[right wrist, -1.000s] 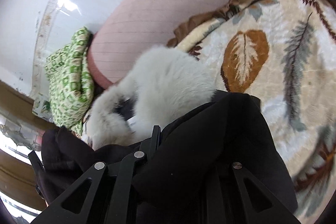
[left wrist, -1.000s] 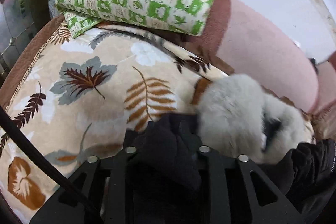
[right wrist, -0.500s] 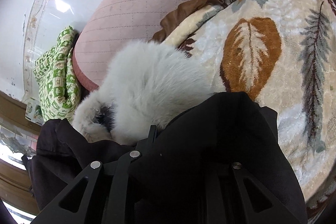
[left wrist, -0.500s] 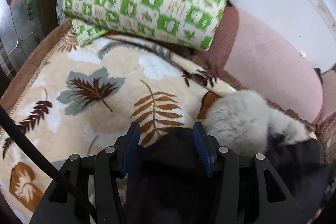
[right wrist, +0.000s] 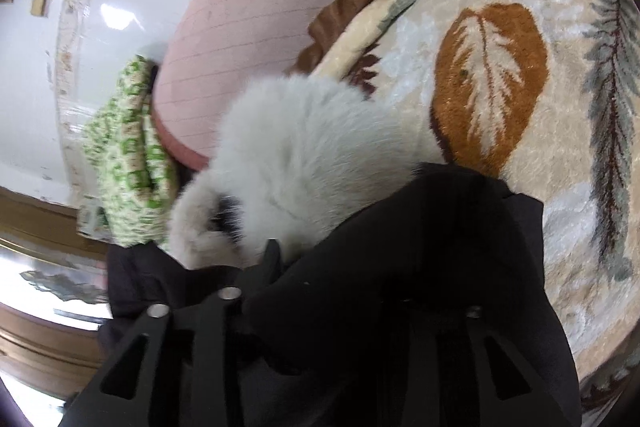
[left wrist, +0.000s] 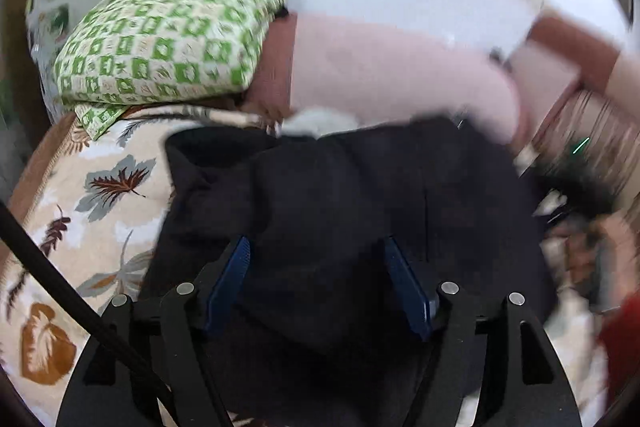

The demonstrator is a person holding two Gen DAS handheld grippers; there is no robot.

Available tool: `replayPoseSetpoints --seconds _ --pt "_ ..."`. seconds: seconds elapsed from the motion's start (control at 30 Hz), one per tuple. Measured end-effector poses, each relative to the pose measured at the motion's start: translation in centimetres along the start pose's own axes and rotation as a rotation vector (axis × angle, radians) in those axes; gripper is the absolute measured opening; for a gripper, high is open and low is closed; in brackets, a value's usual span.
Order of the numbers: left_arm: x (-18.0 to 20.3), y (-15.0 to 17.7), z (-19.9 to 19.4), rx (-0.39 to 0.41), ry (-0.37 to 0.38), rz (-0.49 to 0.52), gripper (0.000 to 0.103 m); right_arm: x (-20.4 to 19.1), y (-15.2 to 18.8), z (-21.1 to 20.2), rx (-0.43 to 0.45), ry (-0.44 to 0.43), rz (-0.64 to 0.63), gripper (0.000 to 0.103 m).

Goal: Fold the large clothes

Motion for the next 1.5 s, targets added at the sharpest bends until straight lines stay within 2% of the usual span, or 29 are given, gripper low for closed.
replayPoseSetpoints --seconds 0.07,0.1,0.23,0.37,0.43,0.47,0.5,0.57,0.7,0.73,0.8,0.9,1.03,1.1,1.23,1.27,1.37,1.5 --pt "0.9 -0.4 2.6 -0.036 -0.051 0.011 0.069 -0.9 0.5 -1.9 0.054 -0.006 -0.018 0.087" --pt "1.0 -0.6 3.4 -0.046 -0.071 0.01 0.069 -1.3 0.7 -2.8 0.077 0.007 -0.024 0.09" --pt "0.6 -2.5 6.4 -0.072 -0.126 -0.043 0.069 -3.9 2.4 -7.4 0.216 0.091 -0.13 0.092" --pt "0.0 -4.0 8.6 -0.073 -0.214 -0.057 0.071 -7.6 5.9 -9.2 0.253 0.153 -0.347 0.091" --pt "-0.2 -4.3 9.5 -0.058 -0.262 -0.046 0.071 -9.6 8.5 -8.2 0.214 0.169 -0.471 0.074" --pt "-0.4 -4.4 9.9 -0.052 -0.279 -0.047 0.071 -10.5 9.6 -7.1 0.183 0.174 -0.521 0.06" --pt "-0.6 -4.5 10.2 -0.049 -0.29 -0.051 0.071 -11.1 10.3 -6.0 0.158 0.171 -0.551 0.05" --pt "-1.5 -4.8 11.1 -0.052 -0.305 -0.072 0.072 -11.8 11.5 -3.6 0.11 0.16 -0.603 0.04" --pt "-2.9 -5.5 12.8 -0.067 -0.332 -0.109 0.073 -11.8 11.3 1.9 0.095 0.227 -0.657 0.04" --pt "-3.2 -5.8 13.4 -0.073 -0.342 -0.12 0.073 -11.6 10.7 3.0 0.106 0.25 -0.651 0.043" --pt "-3.9 -6.3 14.4 -0.084 -0.344 -0.142 0.074 -10.9 8.7 5.3 0.118 0.306 -0.601 0.056" --pt "-4.5 -7.0 16.1 -0.096 -0.356 -0.169 0.075 -9.6 5.9 8.2 0.088 0.373 -0.516 0.056" --pt "-4.6 -7.8 18.3 -0.108 -0.397 -0.173 0.076 -9.4 4.9 11.1 0.124 0.488 -0.556 0.056" --pt "-4.5 -7.9 18.6 -0.112 -0.393 -0.171 0.076 -9.1 5.0 12.1 0.161 0.524 -0.583 0.056" --pt "-4.9 -8.0 16.6 -0.133 -0.311 -0.187 0.076 -8.9 5.1 12.7 0.196 0.54 -0.604 0.056" --pt "-5.0 -7.9 14.9 -0.131 -0.277 -0.193 0.076 -8.8 5.1 12.5 0.198 0.533 -0.606 0.056" --pt "-5.1 -6.7 9.0 -0.071 -0.258 -0.168 0.076 -8.8 5.3 11.7 0.211 0.505 -0.612 0.057" --pt "-6.0 -2.9 0.4 0.03 -0.284 -0.128 0.076 -9.9 6.3 9.5 0.2 0.539 -0.611 0.058"
Point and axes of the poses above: each gripper's, at about its wrist camera, not at the fingertips, and z roughly the way its jaws point, x to its right, y to its underside, the point moved 1 cm from there along z, roughly the way its jaws point, and after that the axes turned 4 degrees about -x, right-handed, at the moved point
